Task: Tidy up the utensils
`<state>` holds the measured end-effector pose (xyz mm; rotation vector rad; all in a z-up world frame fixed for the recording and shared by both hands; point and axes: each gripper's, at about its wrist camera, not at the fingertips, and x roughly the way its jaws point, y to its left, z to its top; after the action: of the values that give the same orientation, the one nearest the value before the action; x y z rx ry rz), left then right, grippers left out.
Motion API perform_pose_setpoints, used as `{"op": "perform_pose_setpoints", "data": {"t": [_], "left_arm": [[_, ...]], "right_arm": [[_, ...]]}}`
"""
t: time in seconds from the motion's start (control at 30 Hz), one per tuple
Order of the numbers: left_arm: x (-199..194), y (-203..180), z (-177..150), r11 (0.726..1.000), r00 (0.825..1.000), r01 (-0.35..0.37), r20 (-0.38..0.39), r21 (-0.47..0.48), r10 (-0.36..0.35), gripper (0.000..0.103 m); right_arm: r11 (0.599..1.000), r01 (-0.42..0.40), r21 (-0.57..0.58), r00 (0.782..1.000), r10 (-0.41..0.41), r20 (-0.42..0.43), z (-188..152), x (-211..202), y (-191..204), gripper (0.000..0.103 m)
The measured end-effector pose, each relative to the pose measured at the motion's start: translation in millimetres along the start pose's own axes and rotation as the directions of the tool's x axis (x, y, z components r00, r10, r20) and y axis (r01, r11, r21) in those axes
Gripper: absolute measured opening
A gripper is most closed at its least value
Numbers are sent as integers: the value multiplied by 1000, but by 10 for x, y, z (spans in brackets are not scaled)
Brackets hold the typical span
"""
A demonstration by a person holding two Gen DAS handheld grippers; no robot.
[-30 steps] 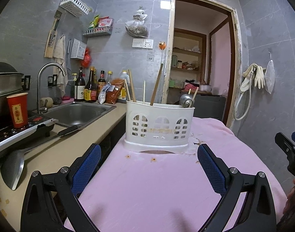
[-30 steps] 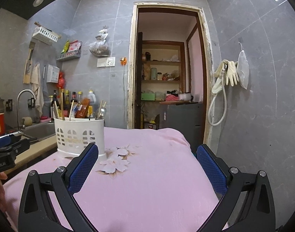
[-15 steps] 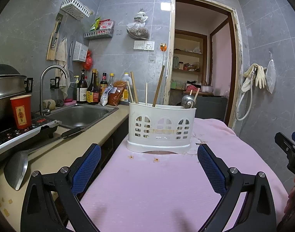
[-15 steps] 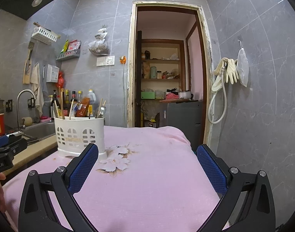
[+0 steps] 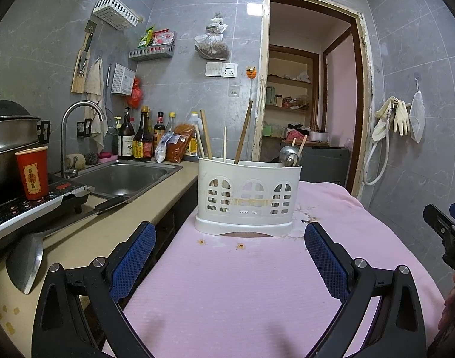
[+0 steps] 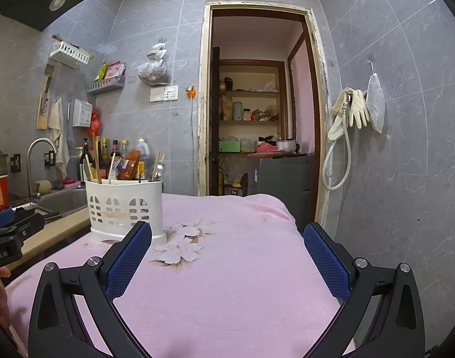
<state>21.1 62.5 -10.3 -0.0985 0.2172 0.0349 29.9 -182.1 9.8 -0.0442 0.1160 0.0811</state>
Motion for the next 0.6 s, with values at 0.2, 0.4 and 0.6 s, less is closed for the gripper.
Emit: {"op": "perform_pose_setpoints", "data": {"t": [0.2, 0.4, 0.6], "left_arm": [[2, -1, -4, 1000, 1000, 0, 0, 1, 0, 98], [2, 1, -4, 1000, 1000, 0, -1, 0, 0, 98], [4, -3, -4, 1000, 1000, 8, -8, -4, -8, 98]], "right_arm": [[1000, 0, 1, 1000, 0, -1, 4, 0, -1, 103], [1000, -4, 5, 1000, 4, -3, -16, -11, 27, 103], [1000, -6, 6, 1000, 6, -8, -20, 2, 39, 103]]}}
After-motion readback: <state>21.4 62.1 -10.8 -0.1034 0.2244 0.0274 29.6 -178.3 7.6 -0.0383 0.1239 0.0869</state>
